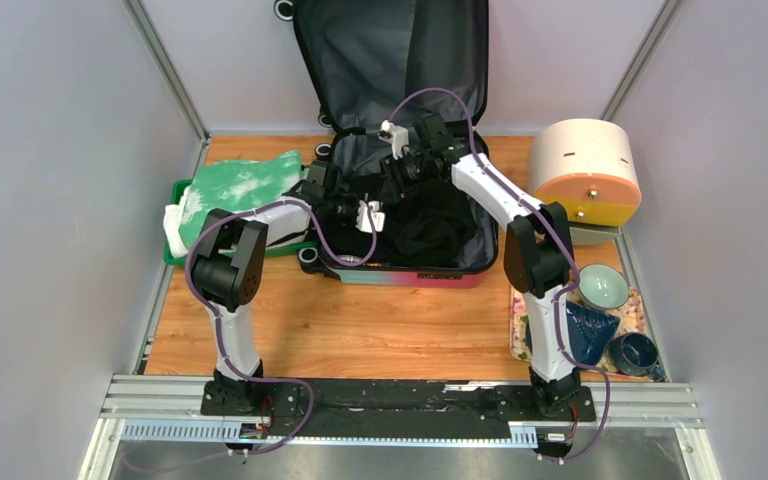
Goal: Open, take out, and arrange the luggage
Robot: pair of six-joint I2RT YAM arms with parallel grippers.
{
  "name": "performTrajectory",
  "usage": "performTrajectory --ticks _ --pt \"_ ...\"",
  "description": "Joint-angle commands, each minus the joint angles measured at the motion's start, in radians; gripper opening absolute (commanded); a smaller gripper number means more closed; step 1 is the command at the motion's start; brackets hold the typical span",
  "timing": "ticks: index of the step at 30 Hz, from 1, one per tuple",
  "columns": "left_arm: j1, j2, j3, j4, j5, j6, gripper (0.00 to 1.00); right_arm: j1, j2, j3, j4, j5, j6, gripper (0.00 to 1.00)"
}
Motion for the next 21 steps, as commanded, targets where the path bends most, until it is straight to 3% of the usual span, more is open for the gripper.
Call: performTrajectory --ticks 1,2,5,8,10,17,21 --pt "-0.002 0.01 0.037 0.022 0.05 -0.02 0.28 -0.028 -0.074 0.043 0.015 0.018 0.019 0.58" --pt "0.003 0.009 0.04 0.019 0.056 -0.027 0.17 -0.036 -0.088 0.036 0.015 0.021 0.014 0.62" --pt "0.018 0.006 0.054 0.037 0.079 -0.095 0.0 -0.063 -0.143 -0.006 0.026 0.041 -0.013 0.69" --pt "0.04 0.004 0.065 0.058 0.098 -0.19 0.0 -0.06 -0.203 -0.093 0.098 0.097 -0.058 0.85" --pt "0.05 0.007 0.088 0.062 0.119 -0.237 0.0 -0.042 -0.226 -0.179 0.173 0.111 -0.07 0.88" --pt "0.069 0.02 0.151 0.039 0.157 -0.362 0.0 0.024 -0.279 -0.38 0.388 0.084 -0.181 0.93" --pt "0.073 0.018 0.152 0.064 0.116 -0.386 0.0 -0.008 -0.268 -0.299 0.249 0.093 -0.191 0.92"
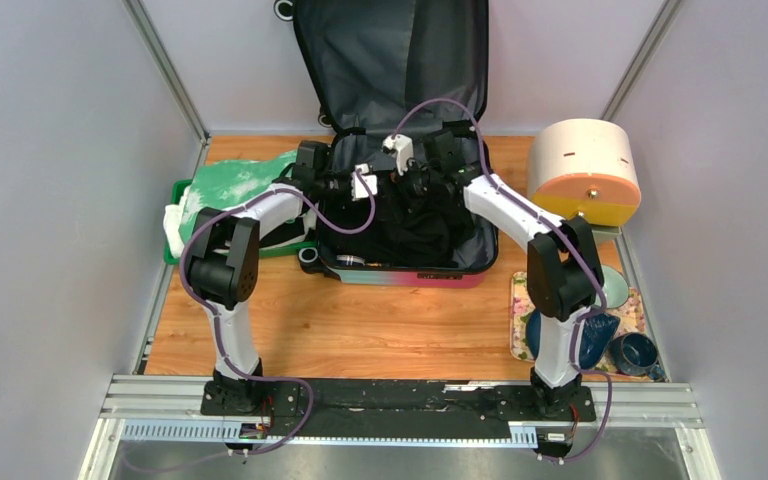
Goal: Open, take out, and arrange the luggage
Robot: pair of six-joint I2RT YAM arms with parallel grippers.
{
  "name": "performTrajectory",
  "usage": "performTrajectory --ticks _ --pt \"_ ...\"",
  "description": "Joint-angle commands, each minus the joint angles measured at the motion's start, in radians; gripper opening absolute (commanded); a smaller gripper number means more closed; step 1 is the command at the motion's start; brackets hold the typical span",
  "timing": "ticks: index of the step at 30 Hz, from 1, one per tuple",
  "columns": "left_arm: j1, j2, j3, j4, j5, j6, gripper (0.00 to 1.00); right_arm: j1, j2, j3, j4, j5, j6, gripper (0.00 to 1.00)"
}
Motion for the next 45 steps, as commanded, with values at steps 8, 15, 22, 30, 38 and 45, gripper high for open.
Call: performTrajectory --ticks 8,15,22,30,38,45 --pt "0.018 0.025 0.041 0.12 0.006 -0.164 0.0 -0.17 -0.073 0.185 -0.33 0.206 0.022 0.88" --pt "-0.013 0.065 0.089 0.105 -0.029 -0.259 0.0 -0.179 -0.127 0.164 -0.421 0.067 0.015 0.89" --pt "-0.016 0.067 0.086 0.139 -0.037 -0.343 0.0 -0.018 -0.155 0.028 -0.092 0.21 0.166 0.92" --pt "-0.016 0.042 0.049 0.18 -0.06 -0.4 0.0 0.08 -0.076 -0.052 0.138 0.323 0.229 0.93" --pt "-0.001 0.029 0.028 0.195 -0.045 -0.46 0.0 0.109 -0.036 -0.12 0.172 0.628 0.061 0.65" --pt "0.004 0.032 0.04 0.131 0.081 -0.328 0.0 0.045 -0.047 -0.108 0.12 0.666 -0.073 0.0"
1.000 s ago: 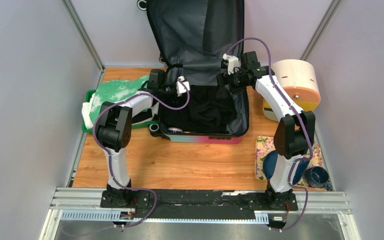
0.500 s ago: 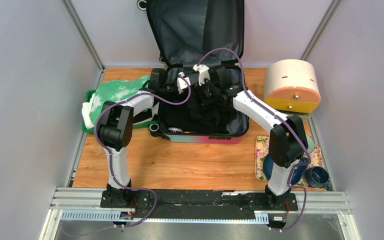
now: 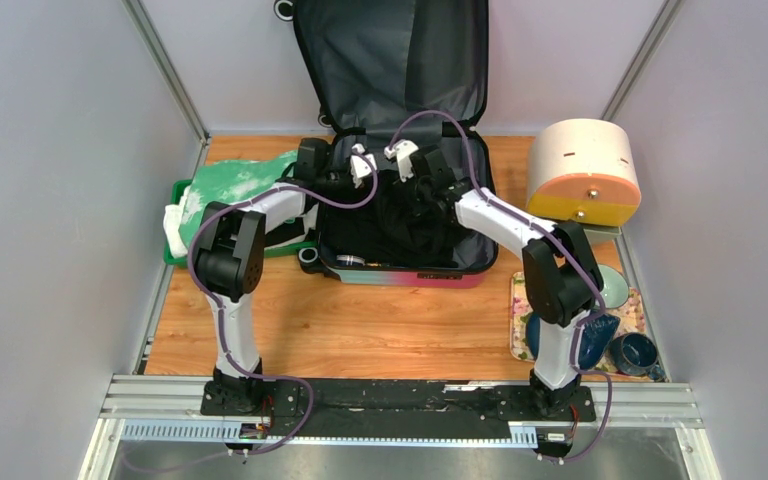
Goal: Open, take out, and arrange the luggage
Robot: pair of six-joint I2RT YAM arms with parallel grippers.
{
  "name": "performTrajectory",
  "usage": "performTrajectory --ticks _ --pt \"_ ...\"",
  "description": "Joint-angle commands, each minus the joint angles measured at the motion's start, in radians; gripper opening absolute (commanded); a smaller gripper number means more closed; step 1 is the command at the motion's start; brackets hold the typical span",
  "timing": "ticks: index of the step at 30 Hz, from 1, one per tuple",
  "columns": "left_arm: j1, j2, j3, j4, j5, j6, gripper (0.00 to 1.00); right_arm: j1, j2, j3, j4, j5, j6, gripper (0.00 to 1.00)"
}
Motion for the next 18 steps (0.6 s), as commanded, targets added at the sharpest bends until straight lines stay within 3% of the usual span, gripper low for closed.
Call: performTrajectory --ticks 1,4,12,18 --pt "-0.003 -0.036 0.011 -0.022 0.121 0.12 0.03 -0.058 -0.038 0.017 0.018 0.066 -0.112 0.0" --pt "-0.003 -0.014 0.029 -0.059 0.147 0.194 0.2 -0.081 -0.054 0.023 0.017 0.051 -0.142 0.0" --pt "-0.023 0.04 0.143 -0.408 0.184 0.493 0.39 -0.117 -0.037 0.062 -0.077 -0.009 -0.148 0.01" --pt "-0.049 0.079 0.19 -0.588 0.115 0.648 0.54 -0.158 -0.054 0.105 -0.164 -0.095 -0.13 0.29"
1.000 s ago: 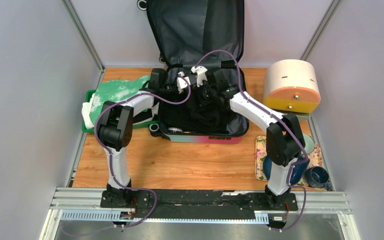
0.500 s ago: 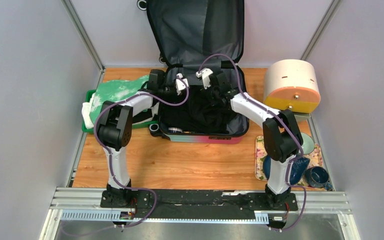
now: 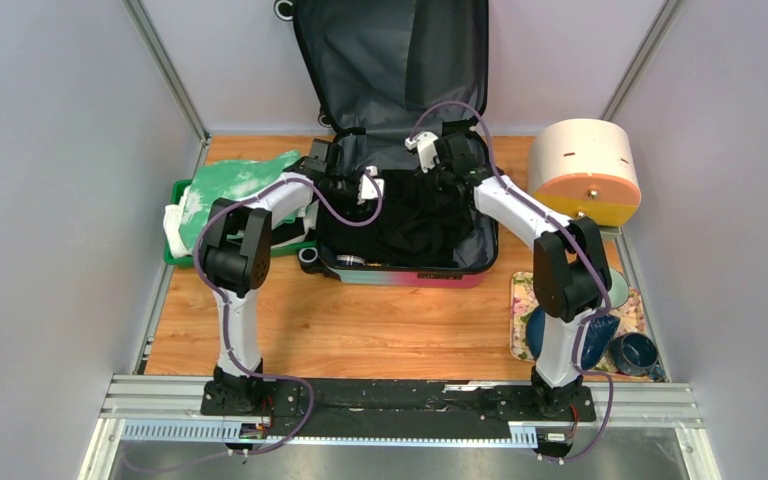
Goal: Open, take out, and arrange the luggage
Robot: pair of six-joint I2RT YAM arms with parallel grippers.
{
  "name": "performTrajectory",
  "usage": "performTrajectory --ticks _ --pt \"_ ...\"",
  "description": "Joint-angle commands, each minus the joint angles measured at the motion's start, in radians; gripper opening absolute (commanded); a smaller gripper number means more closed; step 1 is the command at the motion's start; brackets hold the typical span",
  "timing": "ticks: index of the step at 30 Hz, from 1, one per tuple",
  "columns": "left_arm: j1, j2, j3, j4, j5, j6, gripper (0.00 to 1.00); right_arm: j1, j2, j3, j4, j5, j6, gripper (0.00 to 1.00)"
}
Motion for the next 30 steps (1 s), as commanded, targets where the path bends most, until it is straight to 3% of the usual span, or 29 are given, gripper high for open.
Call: performTrajectory --ticks 1,3,6,12,15,16,18,19,22,25,29,30 --pt "-0.028 0.051 0.064 -0.204 0.0 0.192 0.55 -0.033 -0.055 0.062 -0.055 -0.062 0.003 0.3" --pt "-0.031 0.071 0.113 -0.295 -0.015 0.224 0.57 -0.047 -0.061 0.065 -0.075 -0.071 0.004 0.36" --pt "-0.031 0.108 0.162 -0.368 -0.035 0.257 0.69 -0.061 -0.07 0.063 -0.096 -0.083 0.001 0.46" --pt "-0.042 0.151 0.159 -0.254 -0.139 0.188 0.7 -0.073 -0.079 0.057 -0.136 -0.059 -0.015 0.58" --pt "-0.053 0.176 0.162 -0.194 -0.195 0.16 0.56 -0.088 -0.07 0.073 -0.205 -0.054 -0.051 0.7" --pt "-0.054 0.177 0.161 -0.172 -0.196 0.116 0.41 -0.094 -0.066 0.074 -0.224 -0.045 -0.061 0.7" --pt "-0.053 0.165 0.159 -0.109 -0.177 0.059 0.27 -0.101 -0.049 0.082 -0.283 -0.031 -0.092 0.71" --pt "-0.053 0.154 0.155 -0.1 -0.158 0.034 0.15 -0.105 -0.046 0.082 -0.302 -0.04 -0.104 0.71" --pt "-0.053 0.087 0.094 -0.013 -0.085 -0.021 0.0 -0.116 -0.04 0.071 -0.368 -0.104 -0.17 0.69" --pt "-0.053 0.028 0.076 0.041 -0.051 -0.09 0.0 -0.116 -0.009 0.079 -0.421 -0.112 -0.196 0.62" --pt "-0.048 0.001 0.113 0.078 -0.06 -0.154 0.0 -0.134 0.025 0.122 -0.477 -0.132 -0.193 0.34" --pt "-0.047 -0.007 0.118 0.09 -0.069 -0.165 0.0 -0.14 0.028 0.134 -0.487 -0.141 -0.192 0.33"
